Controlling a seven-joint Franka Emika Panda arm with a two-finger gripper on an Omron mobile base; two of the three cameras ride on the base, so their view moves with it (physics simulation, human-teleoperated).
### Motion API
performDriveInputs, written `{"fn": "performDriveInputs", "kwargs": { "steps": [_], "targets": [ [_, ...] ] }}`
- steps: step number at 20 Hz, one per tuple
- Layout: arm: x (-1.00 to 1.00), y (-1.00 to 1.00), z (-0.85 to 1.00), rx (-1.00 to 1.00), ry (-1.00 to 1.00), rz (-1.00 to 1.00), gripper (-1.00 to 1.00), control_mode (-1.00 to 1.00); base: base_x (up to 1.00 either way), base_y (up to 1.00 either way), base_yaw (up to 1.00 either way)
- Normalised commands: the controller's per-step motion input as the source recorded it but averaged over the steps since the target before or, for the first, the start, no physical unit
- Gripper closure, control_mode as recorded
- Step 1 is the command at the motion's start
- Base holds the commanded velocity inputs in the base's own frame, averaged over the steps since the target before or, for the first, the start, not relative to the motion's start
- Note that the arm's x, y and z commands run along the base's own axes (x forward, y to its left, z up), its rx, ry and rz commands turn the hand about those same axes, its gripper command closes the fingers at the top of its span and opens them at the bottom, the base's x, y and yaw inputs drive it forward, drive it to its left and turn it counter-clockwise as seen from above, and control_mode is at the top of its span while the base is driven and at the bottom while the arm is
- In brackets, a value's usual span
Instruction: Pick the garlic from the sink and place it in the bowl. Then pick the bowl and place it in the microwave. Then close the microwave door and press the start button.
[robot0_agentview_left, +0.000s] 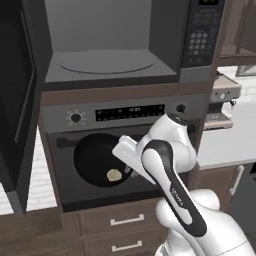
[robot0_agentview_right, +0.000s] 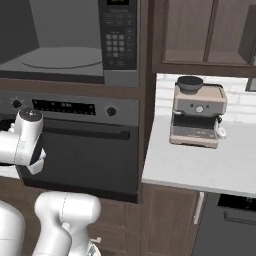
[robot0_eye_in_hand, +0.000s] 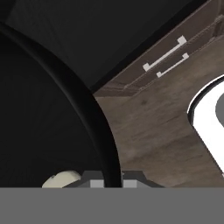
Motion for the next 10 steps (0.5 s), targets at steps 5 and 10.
{"fn": "performDriveInputs", "kwargs": {
  "steps": [5,10],
  "targets": [
    [0.0,0.0,0.0,0.0,0.0,0.0,1.0,1.0,0.18,0.63,-0.14],
    [0.0,0.0,0.0,0.0,0.0,0.0,1.0,1.0,0.37,0.45,-0.06]
  ]
}}
